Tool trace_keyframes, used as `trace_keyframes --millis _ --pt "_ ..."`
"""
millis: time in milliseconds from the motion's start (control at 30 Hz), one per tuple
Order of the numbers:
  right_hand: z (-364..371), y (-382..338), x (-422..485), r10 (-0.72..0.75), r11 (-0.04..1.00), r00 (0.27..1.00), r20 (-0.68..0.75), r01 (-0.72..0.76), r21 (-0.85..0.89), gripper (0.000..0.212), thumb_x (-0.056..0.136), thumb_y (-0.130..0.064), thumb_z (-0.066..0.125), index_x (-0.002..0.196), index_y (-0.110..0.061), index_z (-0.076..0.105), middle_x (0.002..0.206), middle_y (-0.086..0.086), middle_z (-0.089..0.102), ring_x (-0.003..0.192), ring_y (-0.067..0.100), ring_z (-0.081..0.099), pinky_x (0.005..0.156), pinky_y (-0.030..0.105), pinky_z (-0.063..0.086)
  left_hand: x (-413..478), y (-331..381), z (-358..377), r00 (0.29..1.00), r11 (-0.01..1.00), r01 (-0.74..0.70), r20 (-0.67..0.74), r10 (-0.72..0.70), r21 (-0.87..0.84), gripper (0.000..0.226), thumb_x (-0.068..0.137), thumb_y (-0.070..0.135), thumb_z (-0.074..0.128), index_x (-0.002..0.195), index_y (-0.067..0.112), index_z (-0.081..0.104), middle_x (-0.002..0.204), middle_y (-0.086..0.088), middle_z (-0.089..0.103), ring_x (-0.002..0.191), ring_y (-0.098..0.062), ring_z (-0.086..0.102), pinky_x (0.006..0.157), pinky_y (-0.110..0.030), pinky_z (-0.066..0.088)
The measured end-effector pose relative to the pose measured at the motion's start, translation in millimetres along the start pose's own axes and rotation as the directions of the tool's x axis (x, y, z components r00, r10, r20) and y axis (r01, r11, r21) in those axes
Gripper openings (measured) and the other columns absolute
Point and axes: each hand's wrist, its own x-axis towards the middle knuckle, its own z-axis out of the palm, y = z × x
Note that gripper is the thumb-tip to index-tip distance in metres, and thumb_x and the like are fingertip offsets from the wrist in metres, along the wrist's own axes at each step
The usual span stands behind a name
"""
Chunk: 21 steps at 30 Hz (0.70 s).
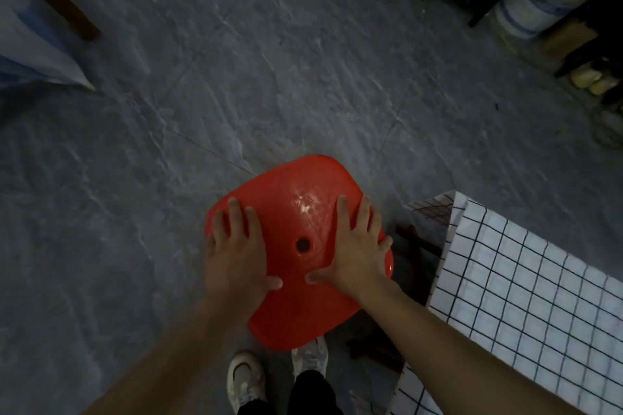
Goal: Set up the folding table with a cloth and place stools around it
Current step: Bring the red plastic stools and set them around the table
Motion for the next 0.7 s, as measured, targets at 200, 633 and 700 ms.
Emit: trace_keyframes --millis 200,633,700 --pt "-1.7 -1.8 2.4 0.006 1.000 1.000 0.017 -0.005 -0.030 0.155 0.043 -0.067 0.087 0.150 -0.029 -0.018 0.156 0.015 -0.028 0.147 0.043 -0.012 0.109 0.075 0.015 4.1 9.6 -12.4 0.997 0.995 -0.009 0.077 0.001 0.104 0.136 0.062 0.064 0.079 0.150 0.000 -0.002 0.157 -0.029 -0.006 0.143 -0.049 0.008 0.114 -0.054 0.027" --pt "-98.8 43.8 -159.4 0.069 0.985 0.974 -0.217 -0.032 0.169 0.119 0.071 -0.067 0.071 0.157 -0.027 -0.002 0.164 0.003 -0.014 0.151 0.025 -0.009 0.121 0.052 0.016 -63.8 31.0 -91.5 0.993 0.962 -0.101 0.031 0.112 -0.255 0.114 0.062 0.084 0.058 0.142 0.005 0.036 0.148 -0.016 0.038 0.137 -0.032 0.034 0.115 -0.041 0.024" --pt "-117.5 47.5 -209.7 0.149 0.965 0.947 -0.284 -0.077 0.250 0.111 0.078 -0.061 0.070 0.156 -0.029 -0.002 0.165 0.003 -0.008 0.152 0.023 -0.003 0.121 0.048 0.020 -92.3 49.1 -120.1 0.974 0.944 -0.225 -0.027 0.225 -0.239 0.102 0.066 0.083 0.055 0.136 0.009 0.045 0.142 -0.013 0.047 0.131 -0.030 0.040 0.112 -0.040 0.028"
